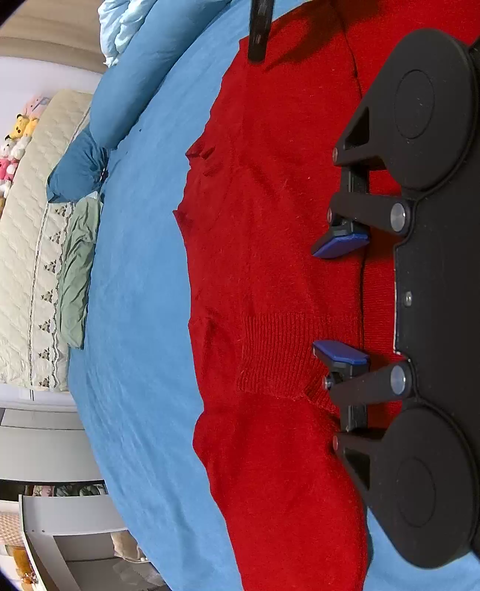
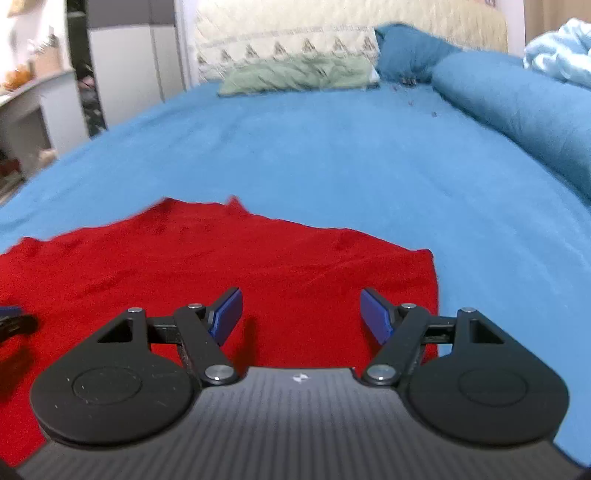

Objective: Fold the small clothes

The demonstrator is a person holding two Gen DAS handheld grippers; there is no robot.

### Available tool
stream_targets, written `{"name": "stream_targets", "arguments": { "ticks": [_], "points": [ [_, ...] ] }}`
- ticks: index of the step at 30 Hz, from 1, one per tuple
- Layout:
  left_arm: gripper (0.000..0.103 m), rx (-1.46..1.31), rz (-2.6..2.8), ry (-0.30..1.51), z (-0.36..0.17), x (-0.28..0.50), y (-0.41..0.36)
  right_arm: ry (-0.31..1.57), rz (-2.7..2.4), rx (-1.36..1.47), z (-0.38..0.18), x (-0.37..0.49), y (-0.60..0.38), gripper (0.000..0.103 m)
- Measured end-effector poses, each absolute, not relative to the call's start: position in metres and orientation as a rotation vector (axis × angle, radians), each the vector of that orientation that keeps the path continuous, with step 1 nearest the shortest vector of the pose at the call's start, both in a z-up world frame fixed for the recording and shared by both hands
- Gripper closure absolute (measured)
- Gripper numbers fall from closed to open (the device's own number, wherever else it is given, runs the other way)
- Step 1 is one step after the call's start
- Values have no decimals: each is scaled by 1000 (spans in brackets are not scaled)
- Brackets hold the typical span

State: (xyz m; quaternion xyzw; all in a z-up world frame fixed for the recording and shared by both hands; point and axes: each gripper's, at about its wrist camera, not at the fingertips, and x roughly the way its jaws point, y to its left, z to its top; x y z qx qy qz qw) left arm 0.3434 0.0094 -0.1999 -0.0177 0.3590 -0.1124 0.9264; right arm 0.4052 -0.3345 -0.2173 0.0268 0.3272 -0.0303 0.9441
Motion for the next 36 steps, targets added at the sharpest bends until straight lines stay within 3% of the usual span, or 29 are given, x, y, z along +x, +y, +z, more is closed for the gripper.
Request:
{"name": "stream_targets", "arguments": {
  "ticks": [5, 12, 15, 18, 20, 31, 33, 36],
  "points": [
    [47, -32, -223, 739, -200, 345, 6, 620, -176, 89, -241, 417, -358, 15],
    [45, -63, -202, 720, -193, 337, 11, 560, -127, 99, -216, 389, -338, 13],
    [36, -87, -176, 682, -174, 322, 26, 526, -59, 87, -189, 365, -323, 11],
    [26, -154, -119, 641, -153, 305, 57, 542, 27, 108, -163, 345, -309, 0],
    [0, -217, -58, 639, -146, 298, 87, 544, 80, 109, -153, 334, -299, 0],
    [0, -457, 413, 565, -166, 273, 256, 599, 179, 117, -161, 322, -264, 0],
    [3, -481, 520, 553, -175, 276, 281, 604, 182, 112, -164, 323, -262, 0],
    [15, -518, 565, 540, -181, 284, 307, 619, 183, 120, -169, 325, -263, 0]
  ]
}}
